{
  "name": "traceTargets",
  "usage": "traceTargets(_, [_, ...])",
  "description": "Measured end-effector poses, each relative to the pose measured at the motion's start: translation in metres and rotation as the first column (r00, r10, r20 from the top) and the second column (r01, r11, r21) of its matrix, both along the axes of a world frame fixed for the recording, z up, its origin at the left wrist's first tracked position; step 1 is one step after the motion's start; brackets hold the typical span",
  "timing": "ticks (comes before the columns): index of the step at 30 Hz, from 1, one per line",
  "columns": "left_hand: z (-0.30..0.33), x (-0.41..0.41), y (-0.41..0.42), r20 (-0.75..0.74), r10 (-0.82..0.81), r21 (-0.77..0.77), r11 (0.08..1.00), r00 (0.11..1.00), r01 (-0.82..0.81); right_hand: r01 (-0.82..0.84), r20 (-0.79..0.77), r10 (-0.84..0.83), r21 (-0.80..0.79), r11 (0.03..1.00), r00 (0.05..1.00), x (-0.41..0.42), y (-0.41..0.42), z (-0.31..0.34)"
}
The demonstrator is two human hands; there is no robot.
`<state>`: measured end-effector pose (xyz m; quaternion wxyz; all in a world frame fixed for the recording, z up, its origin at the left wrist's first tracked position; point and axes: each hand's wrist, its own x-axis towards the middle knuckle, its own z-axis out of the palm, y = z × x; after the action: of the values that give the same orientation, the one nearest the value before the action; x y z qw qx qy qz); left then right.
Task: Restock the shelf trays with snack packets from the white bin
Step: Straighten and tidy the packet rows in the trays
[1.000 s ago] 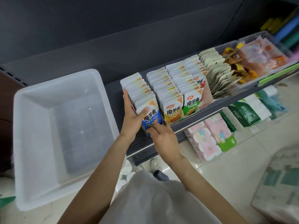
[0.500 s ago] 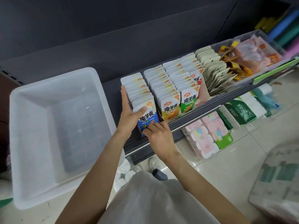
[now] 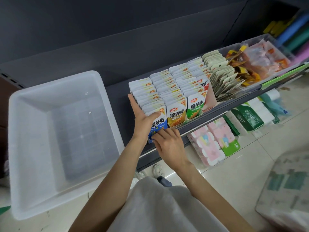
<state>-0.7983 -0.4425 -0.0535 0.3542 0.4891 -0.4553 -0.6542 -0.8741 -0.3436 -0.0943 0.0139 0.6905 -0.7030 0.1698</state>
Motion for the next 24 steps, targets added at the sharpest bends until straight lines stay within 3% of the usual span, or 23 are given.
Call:
traceTargets(6, [0.002, 0.000, 0.003, -0.055, 0.039, -0.008, 0.999, 0.998, -0.039, 0.008, 0.098, 0.005, -0.128, 0.992, 0.995, -0.013, 0.001, 0.015])
traceTargets(11, [0.012, 0.004, 0.006, -0.192, 0.123, 0.038, 0.992, 0.974, -0.117, 0.015, 0.128, 0.004, -0.150, 0.989, 0.992, -0.015, -0.003, 0.018])
traceTargets(15, [0.025, 0.008, -0.024, -0.060, 0.223, -0.082, 0.970, 0.973, -0.228, 0.049, 0.173, -0.014, -0.199, 0.979, 0.985, -0.016, -0.008, 0.028])
traceTargets(19, [0.027, 0.006, -0.068, 0.138, 0.185, -0.244, 0.959, 0.973, -0.148, 0.033, 0.069, -0.020, -0.196, 0.980, 0.997, -0.015, -0.016, 0.037])
traceTargets(21, [0.025, -0.001, -0.078, 0.165, 0.182, -0.208, 0.967, 0.969, -0.146, 0.027, -0.006, -0.028, -0.173, 0.985, 1.000, -0.013, -0.020, 0.035])
traceTargets(24, [0.022, -0.010, -0.080, 0.109, 0.186, -0.022, 0.983, 0.977, -0.185, 0.029, -0.030, -0.035, -0.155, 0.987, 0.999, -0.014, -0.023, 0.032])
